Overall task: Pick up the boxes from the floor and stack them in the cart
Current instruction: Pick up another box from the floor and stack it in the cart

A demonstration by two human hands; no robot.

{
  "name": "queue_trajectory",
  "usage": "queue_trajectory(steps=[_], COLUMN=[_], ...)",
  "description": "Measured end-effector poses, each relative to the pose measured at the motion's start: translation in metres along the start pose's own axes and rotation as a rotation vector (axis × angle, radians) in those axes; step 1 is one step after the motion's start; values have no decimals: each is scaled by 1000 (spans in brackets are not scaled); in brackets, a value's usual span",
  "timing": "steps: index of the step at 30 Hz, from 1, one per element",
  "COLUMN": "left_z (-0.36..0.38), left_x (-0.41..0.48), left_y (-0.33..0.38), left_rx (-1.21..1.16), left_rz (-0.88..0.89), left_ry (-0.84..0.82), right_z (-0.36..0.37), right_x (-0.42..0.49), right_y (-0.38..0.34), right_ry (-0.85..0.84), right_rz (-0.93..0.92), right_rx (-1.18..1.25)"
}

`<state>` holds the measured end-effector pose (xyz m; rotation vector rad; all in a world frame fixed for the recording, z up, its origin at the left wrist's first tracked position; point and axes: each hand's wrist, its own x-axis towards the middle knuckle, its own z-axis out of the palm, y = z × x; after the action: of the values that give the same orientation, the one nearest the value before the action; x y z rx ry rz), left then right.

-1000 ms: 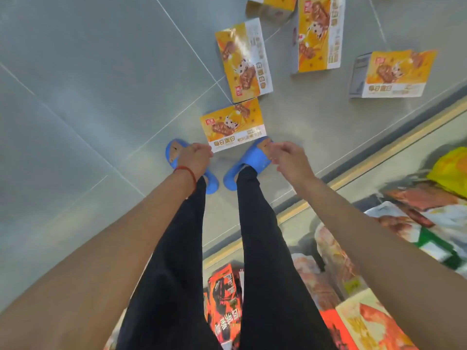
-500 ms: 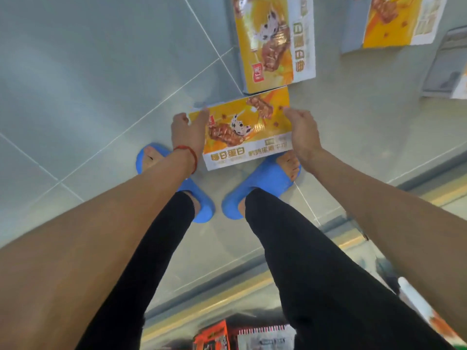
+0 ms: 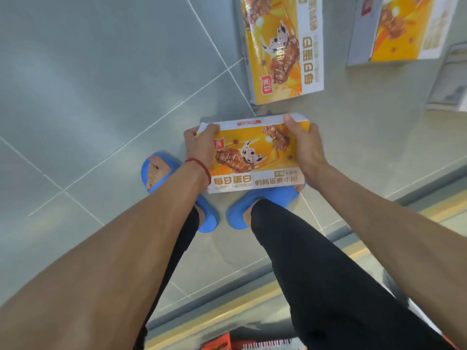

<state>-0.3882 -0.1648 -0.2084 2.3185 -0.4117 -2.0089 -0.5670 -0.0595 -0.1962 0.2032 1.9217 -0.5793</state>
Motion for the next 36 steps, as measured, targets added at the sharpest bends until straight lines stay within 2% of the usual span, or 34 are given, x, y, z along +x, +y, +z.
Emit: queue_trajectory(steps=[9,15,20,29,36], left_z=[-72,-134,-185,-266,-300], left_x=[-143,-248,-336,-474,-551], left_y=[34,54,79,97,74], left_rx=[32,51,70,-242,-491], left_rz=[53,157,293,426,523], left_ry=[0,-83,6,132,252], right_z=[-14,-14,-12,4,0], right_x=[-164,-286,-390,-535,-604], right_y=[-38,-76,-101,-146,-172], right_ry=[10,-20,-92,-170,-364], right_rz=[-47,-155,-268,-480,-643], right_rx=[65,28,19,24,-80])
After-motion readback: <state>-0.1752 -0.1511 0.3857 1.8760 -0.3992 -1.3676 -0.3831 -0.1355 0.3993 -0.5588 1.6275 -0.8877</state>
